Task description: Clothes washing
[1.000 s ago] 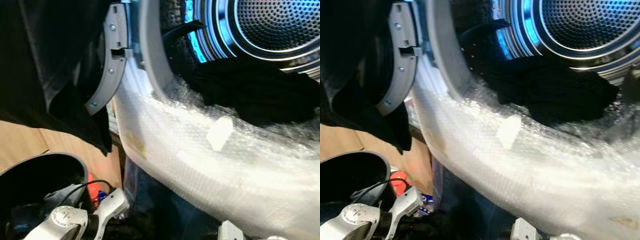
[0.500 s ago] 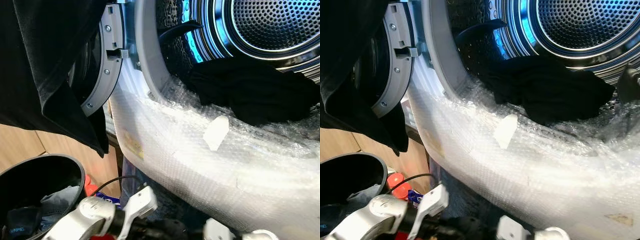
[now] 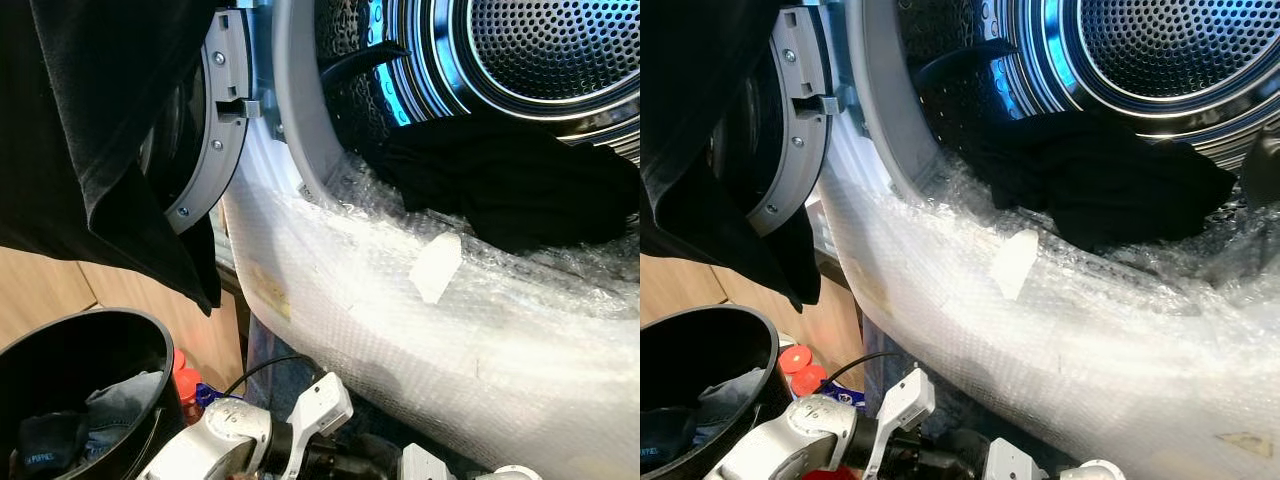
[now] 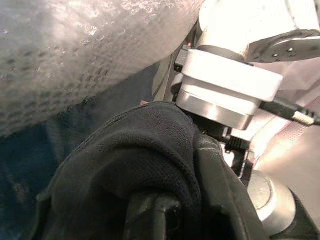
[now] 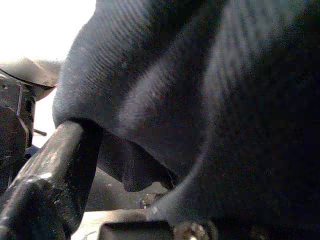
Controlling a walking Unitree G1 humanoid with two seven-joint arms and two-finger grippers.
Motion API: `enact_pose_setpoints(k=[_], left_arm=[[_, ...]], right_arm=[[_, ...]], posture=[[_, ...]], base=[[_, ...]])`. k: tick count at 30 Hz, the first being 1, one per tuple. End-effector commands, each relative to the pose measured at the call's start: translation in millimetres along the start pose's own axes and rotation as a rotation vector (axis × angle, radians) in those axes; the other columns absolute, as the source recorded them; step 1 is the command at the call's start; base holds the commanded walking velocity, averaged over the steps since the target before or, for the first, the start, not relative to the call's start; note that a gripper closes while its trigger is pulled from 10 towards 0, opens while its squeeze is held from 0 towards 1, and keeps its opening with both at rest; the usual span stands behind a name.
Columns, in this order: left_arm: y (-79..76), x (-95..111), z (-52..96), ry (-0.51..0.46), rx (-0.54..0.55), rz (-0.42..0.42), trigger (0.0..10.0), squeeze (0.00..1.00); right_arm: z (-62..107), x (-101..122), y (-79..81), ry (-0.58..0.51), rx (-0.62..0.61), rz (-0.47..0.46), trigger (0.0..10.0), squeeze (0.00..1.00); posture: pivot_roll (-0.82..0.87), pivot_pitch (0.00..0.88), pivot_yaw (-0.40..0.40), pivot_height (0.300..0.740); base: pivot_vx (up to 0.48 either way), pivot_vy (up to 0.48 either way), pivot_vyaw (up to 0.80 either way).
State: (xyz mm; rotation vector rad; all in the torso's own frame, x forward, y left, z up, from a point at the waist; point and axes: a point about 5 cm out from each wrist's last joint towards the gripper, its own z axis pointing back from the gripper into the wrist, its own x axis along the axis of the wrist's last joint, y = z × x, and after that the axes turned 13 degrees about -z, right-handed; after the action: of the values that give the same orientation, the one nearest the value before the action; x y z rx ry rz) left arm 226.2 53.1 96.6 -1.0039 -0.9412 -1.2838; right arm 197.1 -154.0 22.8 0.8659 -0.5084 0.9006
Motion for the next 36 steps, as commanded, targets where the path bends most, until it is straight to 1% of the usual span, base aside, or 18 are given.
enact_pose_setpoints(k=[1, 3, 5, 8, 9, 11, 14, 18, 21, 23, 26, 28, 29, 30, 32, 33, 34, 36], left_arm=[[3.8, 8, -3.9, -0.009, 0.002, -0.054, 0.0, 0.0], [4.3, 9, -4.7, -0.01, 0.0, -0.06, 0.0, 0.0], [3.6, 8, -5.5, -0.003, -0.019, -0.07, 0.0, 0.0], [2.5, 8, -6.0, 0.003, -0.032, -0.074, 0.0, 0.0], [2.1, 8, -6.2, 0.019, -0.041, -0.085, 0.0, 0.0], [1.9, 7, -6.6, 0.04, -0.05, -0.103, 0.0, 0.0], [3.0, 7, -8.0, 0.04, -0.049, -0.109, 0.0, 0.0], [3.6, 6, -8.0, 0.048, -0.063, -0.116, 0.0, 0.0], [3.0, 5, -8.6, 0.06, -0.075, -0.13, 0.0, 0.0], [4.5, 5, -8.8, 0.07, -0.07, -0.128, 0.0, 0.0], [5.1, 4, -8.2, 0.115, -0.09, -0.165, 0.0, 0.0], [6.2, 4, -8.1, 0.121, -0.09, -0.172, 0.0, 0.0], [9.3, 5, -8.4, 0.144, -0.091, -0.193, 0.0, 0.0], [10.1, 5, -8.4, 0.15, -0.092, -0.198, 0.0, 0.0], [14.4, 1, -7.2, 0.204, -0.085, -0.232, 0.0, 0.0], [14.4, 1, -7.2, 0.204, -0.085, -0.232, 0.0, 0.0], [16.3, -1, -6.3, 0.231, -0.079, -0.249, 0.0, 0.0], [20.4, -1, -6.1, 0.237, -0.041, -0.248, 0.0, 0.0]], right_arm=[[0.9, 11, 6.9, -0.025, 0.066, 0.029, 10.0, 1.0], [1.1, 12, 9.2, -0.029, 0.088, 0.031, 10.0, 1.0], [1.0, 12, 8.1, -0.031, 0.079, 0.03, 10.0, 1.0], [-2.4, 9, -3.2, 0.002, -0.016, 0.051, 10.0, 1.0], [-4.0, 8, -6.3, 0.008, -0.032, 0.05, 10.0, 1.0], [-5.2, 9, -5.9, -0.001, -0.015, 0.04, 10.0, 1.0], [-5.0, 12, -2.5, -0.011, 0.014, 0.036, 10.0, 1.0], [-5.9, 15, -5.0, -0.015, 0.011, 0.025, 10.0, 1.0], [-4.7, 18, -5.7, -0.038, 0.034, 0.014, 10.0, 1.0], [-2.9, 17, -5.5, -0.017, 0.054, 0.028, 10.0, 1.0], [-0.4, 15, -4.3, 0.045, 0.078, 0.096, 10.0, 1.0], [0.7, 15, -5.1, 0.06, 0.083, 0.11, 10.0, 1.0], [3.3, 17, -8.4, 0.088, 0.09, 0.128, 10.0, 1.0], [3.8, 18, -9.4, 0.093, 0.091, 0.131, 10.0, 1.0], [5.0, 20, -10.2, 0.104, 0.107, 0.135, 10.0, 1.0], [5.0, 20, -10.2, 0.104, 0.107, 0.135, 10.0, 1.0], [5.4, 21, -10.3, 0.107, 0.118, 0.136, 10.0, 1.0], [5.1, 22, -12.0, 0.111, 0.108, 0.127, 10.0, 1.0]], posture=[[-0.04, 0.0, -0.055, 0.74], [-0.04, 0.0, -0.056, 0.74], [-0.04, 0.0, -0.058, 0.74], [-0.04, 0.0, -0.057, 0.74], [-0.04, 0.0, -0.056, 0.74], [-0.04, 0.0, -0.058, 0.74], [-0.04, 0.0, -0.058, 0.74], [-0.04, 0.0, -0.062, 0.74], [-0.04, 0.0, -0.066, 0.74], [-0.04, 0.0, -0.063, 0.74], [-0.05, 0.0, -0.066, 0.74], [-0.05, 0.0, -0.068, 0.74], [-0.04, 0.0, -0.077, 0.74], [-0.04, 0.0, -0.078, 0.74], [-0.03, 0.0, -0.085, 0.74], [-0.03, 0.0, -0.085, 0.74], [-0.03, 0.0, -0.087, 0.74], [-0.02, 0.0, -0.088, 0.74]], base=[[0.0, 0.0, 0.0], [0.0, 0.0, 0.0], [0.0, 0.0, 0.0], [0.0, 0.0, 0.0], [0.0, 0.0, 0.0], [0.0, 0.0, 0.0], [0.0, 0.0, 0.0], [0.0, 0.0, 0.0], [0.0, 0.0, 0.0], [0.0, 0.0, 0.0], [0.0, 0.0, 0.0], [0.0, 0.0, 0.0], [0.0, 0.0, 0.0], [0.0, 0.0, 0.0], [0.0, 0.0, 0.0], [0.0, 0.0, 0.0], [0.0, 0.0, 0.0], [0.0, 0.0, 0.0]])
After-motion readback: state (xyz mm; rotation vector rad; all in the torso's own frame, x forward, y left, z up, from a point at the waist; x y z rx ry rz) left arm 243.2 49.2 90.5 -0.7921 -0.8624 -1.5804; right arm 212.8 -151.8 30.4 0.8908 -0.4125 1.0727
